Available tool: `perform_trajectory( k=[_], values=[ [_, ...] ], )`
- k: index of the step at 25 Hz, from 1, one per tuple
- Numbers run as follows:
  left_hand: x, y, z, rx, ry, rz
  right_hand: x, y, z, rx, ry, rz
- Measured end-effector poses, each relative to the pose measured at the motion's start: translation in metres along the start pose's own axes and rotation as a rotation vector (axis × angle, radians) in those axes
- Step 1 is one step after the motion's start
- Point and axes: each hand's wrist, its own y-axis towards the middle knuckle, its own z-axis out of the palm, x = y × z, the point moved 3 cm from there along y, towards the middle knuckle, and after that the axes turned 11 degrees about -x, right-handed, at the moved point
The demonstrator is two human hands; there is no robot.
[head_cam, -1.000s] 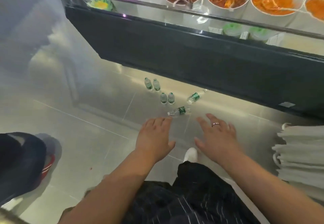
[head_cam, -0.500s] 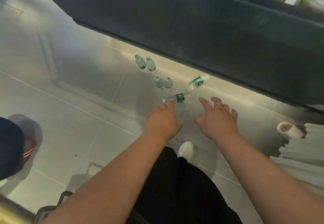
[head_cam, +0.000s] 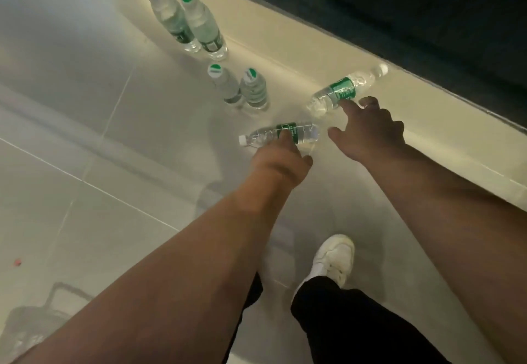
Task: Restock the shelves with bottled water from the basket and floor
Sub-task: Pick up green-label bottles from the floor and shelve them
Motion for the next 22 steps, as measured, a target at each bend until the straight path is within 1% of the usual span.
perform_trajectory(
  k=[3,5,7,9,11,13,15,16,17,19,21,22],
  values=[
    [0.001,0.060,0.057,-0.062,-0.121,-0.046,-0.022,0.058,0.061,-0.039,0.001,-0.022],
    [0.003,0.094,0.088,-0.045,-0.202,-0.104,-0.032,0.092,0.094,-0.068,0.036,-0.027],
    [0.007,0.126,0.119,0.015,-0.318,-0.254,-0.039,0.125,0.120,-0.090,0.063,-0.028],
    [0.011,0.146,0.138,0.027,-0.513,-0.423,-0.041,0.150,0.139,-0.076,0.049,-0.053],
    [0.009,0.155,0.152,-0.052,-0.702,-0.503,-0.042,0.167,0.148,-0.088,0.044,-0.084],
    [0.005,0.160,0.159,-0.137,-0.801,-0.579,-0.040,0.177,0.152,-0.118,0.093,-0.069],
    [0.004,0.154,0.166,-0.145,-0.742,-0.633,-0.039,0.177,0.159,-0.121,0.160,-0.044],
    [0.006,0.148,0.167,-0.142,-0.686,-0.625,-0.041,0.175,0.161,-0.119,0.175,-0.041],
    [0.010,0.140,0.169,-0.134,-0.621,-0.586,-0.043,0.169,0.164,-0.108,0.165,-0.048],
    [0.022,0.125,0.173,-0.147,-0.466,-0.476,-0.048,0.147,0.176,-0.100,0.060,-0.110],
    [0.036,0.114,0.181,-0.198,-0.356,-0.376,-0.054,0.117,0.190,-0.176,-0.038,-0.234],
    [0.042,0.111,0.185,-0.242,-0.351,-0.358,-0.059,0.106,0.197,-0.245,0.014,-0.263]
  ],
)
